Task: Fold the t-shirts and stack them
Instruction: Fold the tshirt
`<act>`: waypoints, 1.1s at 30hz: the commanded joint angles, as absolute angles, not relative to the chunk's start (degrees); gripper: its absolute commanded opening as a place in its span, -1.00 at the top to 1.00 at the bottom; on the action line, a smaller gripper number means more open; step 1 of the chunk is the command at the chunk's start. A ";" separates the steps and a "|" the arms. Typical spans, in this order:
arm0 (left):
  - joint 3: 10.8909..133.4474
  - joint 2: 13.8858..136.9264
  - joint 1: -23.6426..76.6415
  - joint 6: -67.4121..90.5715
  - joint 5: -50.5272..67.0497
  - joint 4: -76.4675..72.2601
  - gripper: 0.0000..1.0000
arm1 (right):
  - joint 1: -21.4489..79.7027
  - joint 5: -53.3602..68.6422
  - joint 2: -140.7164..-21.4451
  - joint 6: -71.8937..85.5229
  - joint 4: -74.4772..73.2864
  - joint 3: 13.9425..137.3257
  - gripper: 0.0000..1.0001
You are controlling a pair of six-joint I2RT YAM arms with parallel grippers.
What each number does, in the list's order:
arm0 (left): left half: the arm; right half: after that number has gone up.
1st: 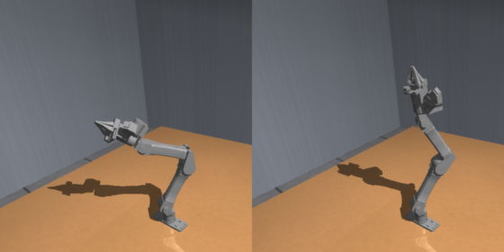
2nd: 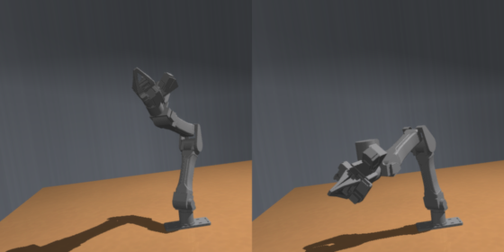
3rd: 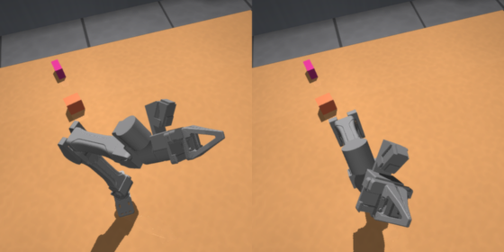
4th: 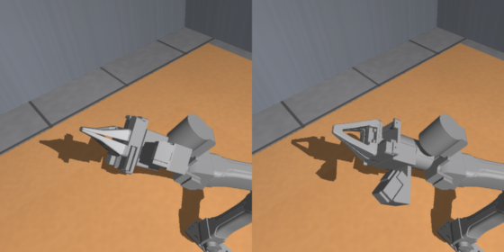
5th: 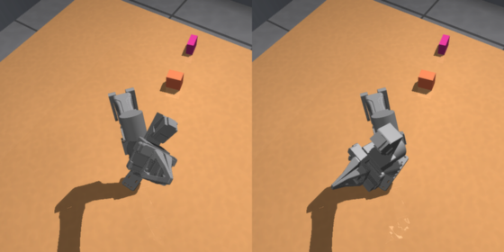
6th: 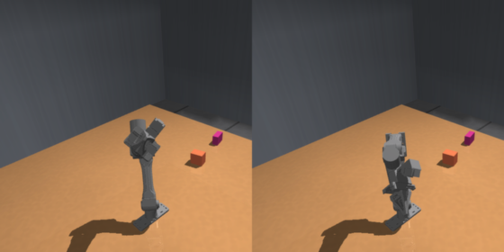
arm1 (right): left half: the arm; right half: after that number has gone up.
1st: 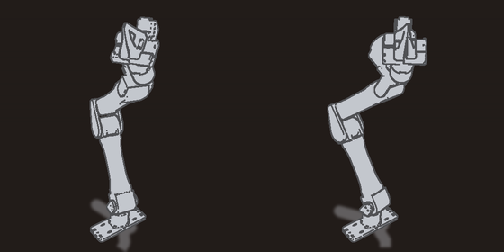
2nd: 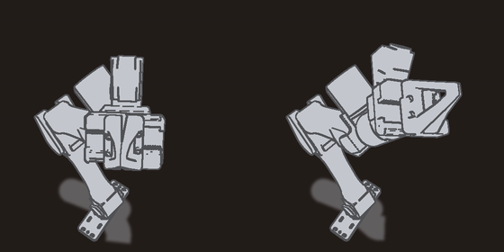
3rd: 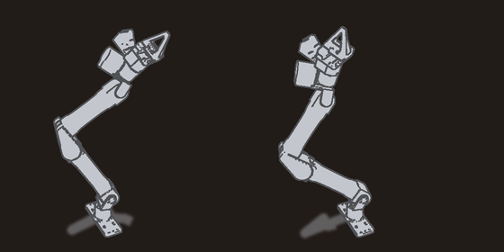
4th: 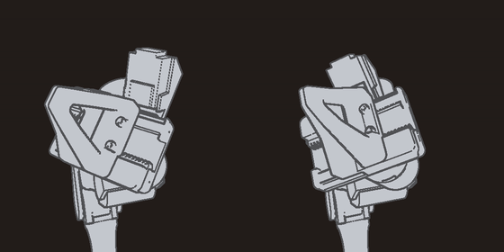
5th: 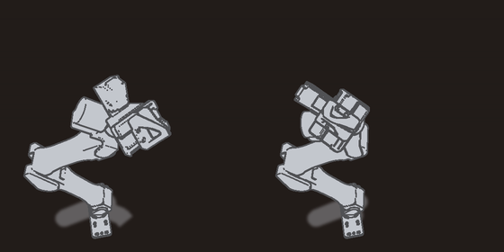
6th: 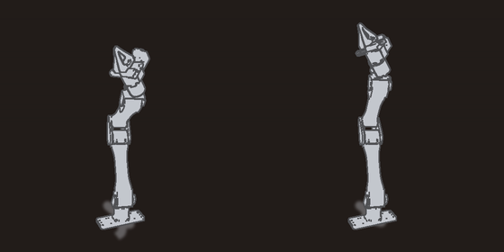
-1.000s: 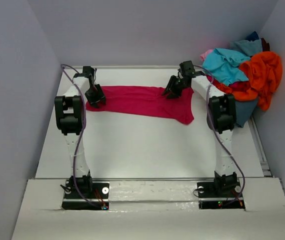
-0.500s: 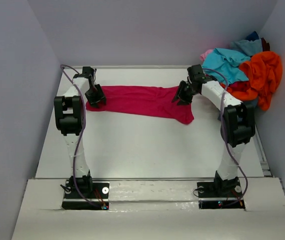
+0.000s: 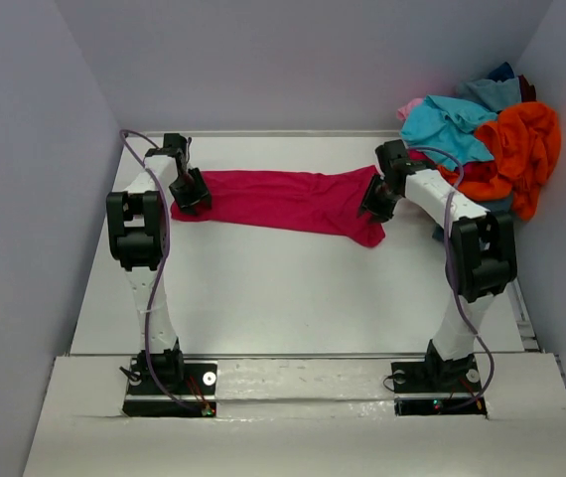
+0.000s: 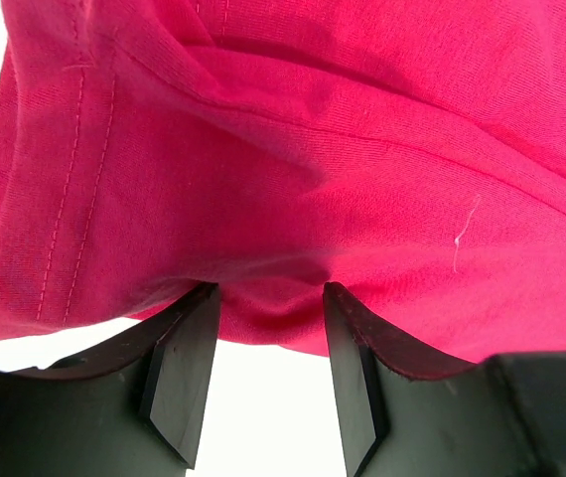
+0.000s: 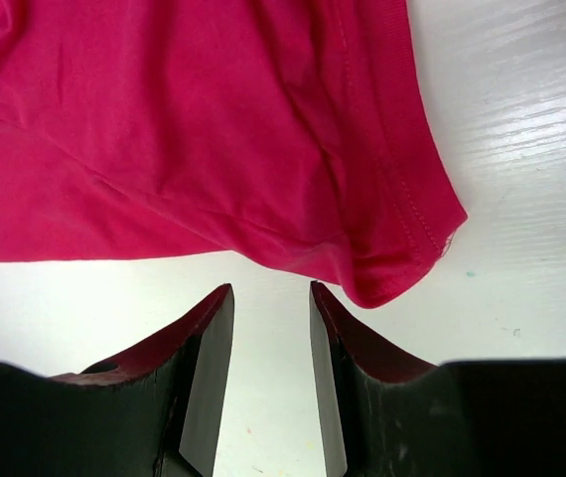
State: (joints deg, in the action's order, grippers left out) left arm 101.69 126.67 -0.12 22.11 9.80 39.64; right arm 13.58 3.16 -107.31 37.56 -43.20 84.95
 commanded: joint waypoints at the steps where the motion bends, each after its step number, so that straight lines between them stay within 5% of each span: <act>1: 101.42 122.70 -0.26 21.80 10.72 40.25 -0.13 | 13.36 -2.46 -104.68 38.50 -44.74 84.29 0.15; 33: 100.20 122.78 -0.26 21.45 10.37 39.99 -0.13 | 12.30 -0.44 -111.18 38.76 -37.71 81.48 0.15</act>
